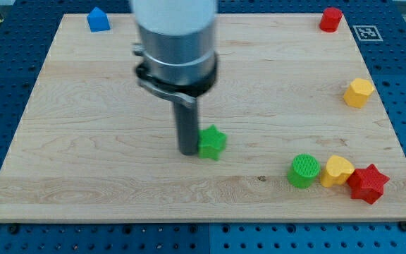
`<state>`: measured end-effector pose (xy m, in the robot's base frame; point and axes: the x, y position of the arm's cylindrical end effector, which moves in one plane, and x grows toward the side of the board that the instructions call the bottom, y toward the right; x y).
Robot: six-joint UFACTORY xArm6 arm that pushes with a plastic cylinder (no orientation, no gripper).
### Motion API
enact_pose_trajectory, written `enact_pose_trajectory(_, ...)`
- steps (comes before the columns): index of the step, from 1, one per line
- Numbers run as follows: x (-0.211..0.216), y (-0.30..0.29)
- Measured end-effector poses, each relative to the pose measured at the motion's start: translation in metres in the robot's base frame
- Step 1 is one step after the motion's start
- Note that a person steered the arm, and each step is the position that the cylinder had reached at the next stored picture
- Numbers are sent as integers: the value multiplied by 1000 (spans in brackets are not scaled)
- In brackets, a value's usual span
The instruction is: Push the green star into the heart
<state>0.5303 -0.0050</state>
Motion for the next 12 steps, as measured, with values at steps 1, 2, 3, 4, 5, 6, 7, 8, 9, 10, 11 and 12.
enact_pose_trajectory(1,-3,54)
enact_pose_trajectory(2,-27,92)
enact_pose_trajectory(3,-32,143)
enact_pose_trajectory(4,-64,161)
enact_pose_trajectory(5,-78,184)
enact_pose_trajectory(6,-68,210)
enact_pose_trajectory(7,-65,209)
enact_pose_trajectory(8,-82,190)
enact_pose_trajectory(9,-80,180)
enact_pose_trajectory(10,-68,180)
enact_pose_trajectory(11,-55,179)
enact_pose_trajectory(12,-25,187)
